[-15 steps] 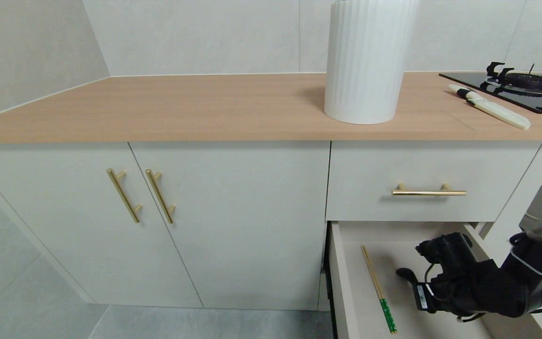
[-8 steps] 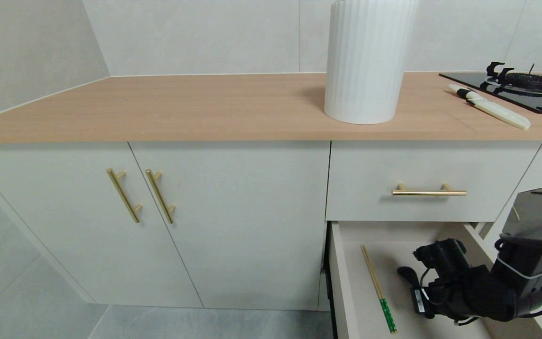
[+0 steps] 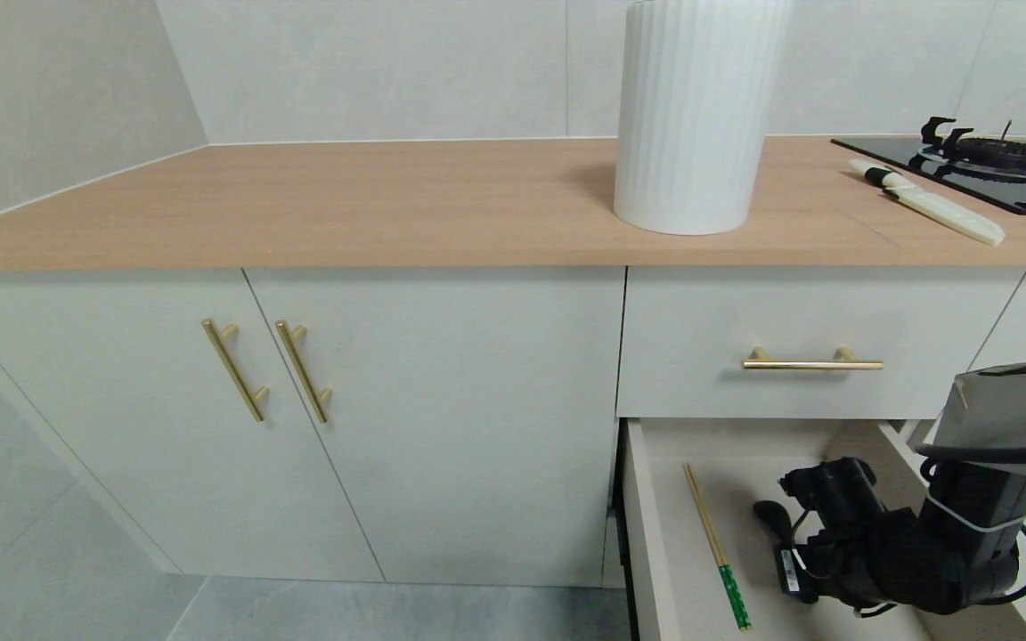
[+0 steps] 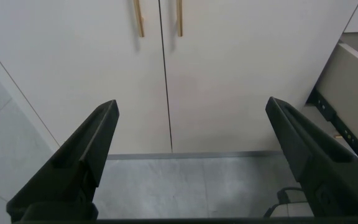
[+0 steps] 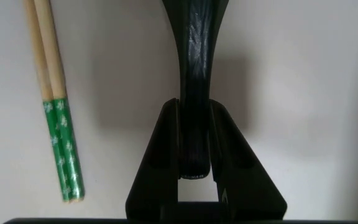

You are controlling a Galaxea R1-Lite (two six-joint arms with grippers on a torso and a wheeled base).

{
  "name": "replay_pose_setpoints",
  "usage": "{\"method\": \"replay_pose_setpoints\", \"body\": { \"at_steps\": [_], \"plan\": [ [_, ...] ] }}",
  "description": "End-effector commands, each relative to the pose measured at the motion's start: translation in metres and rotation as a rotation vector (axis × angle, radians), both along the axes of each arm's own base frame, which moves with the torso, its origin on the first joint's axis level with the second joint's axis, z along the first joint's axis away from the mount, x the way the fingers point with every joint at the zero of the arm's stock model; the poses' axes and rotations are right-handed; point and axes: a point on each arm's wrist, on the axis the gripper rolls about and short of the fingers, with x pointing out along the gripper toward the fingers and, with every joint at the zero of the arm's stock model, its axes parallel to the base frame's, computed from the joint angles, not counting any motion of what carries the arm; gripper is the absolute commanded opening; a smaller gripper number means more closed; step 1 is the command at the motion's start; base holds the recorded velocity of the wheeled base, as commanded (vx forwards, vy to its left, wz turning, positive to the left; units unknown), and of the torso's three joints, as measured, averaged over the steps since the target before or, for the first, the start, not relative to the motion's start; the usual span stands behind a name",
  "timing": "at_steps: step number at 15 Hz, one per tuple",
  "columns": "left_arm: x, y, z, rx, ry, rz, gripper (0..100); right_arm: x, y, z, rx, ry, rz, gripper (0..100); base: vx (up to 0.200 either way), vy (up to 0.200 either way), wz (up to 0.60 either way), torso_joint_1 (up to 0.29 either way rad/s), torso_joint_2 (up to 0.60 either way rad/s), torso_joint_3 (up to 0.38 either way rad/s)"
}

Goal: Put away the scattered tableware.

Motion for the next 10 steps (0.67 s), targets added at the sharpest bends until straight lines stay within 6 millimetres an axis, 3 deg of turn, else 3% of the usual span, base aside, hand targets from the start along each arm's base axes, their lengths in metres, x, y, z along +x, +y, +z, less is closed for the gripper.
{"method": "replay_pose_setpoints", "body": {
  "at_steps": [1,3,4,10],
  "plan": [
    [0.0000,0.0000,0.0000,0.000,0.000,0.000,100,-0.0003,0.0001,-0.0022,-0.001,0.006,0.000,0,0.000,0.000,0.00,0.000,0.00,0.000],
    [0.0000,0.0000,0.0000,0.000,0.000,0.000,100,-0.0003,0.0000,-0.0022,-0.003,0.006,0.000,0,0.000,0.000,0.00,0.000,0.00,0.000],
    [0.0000,0.0000,0.0000,0.000,0.000,0.000,100,-0.0003,0.0000,-0.0022,-0.003,0.006,0.000,100,0.000,0.000,0.00,0.000,0.00,0.000],
    [0.0000,0.0000,0.0000,0.000,0.000,0.000,100,-0.0002,0.0001,0.0014,0.001,-0.004,0.000,100,0.000,0.000,0.00,0.000,0.00,0.000]
  ]
}}
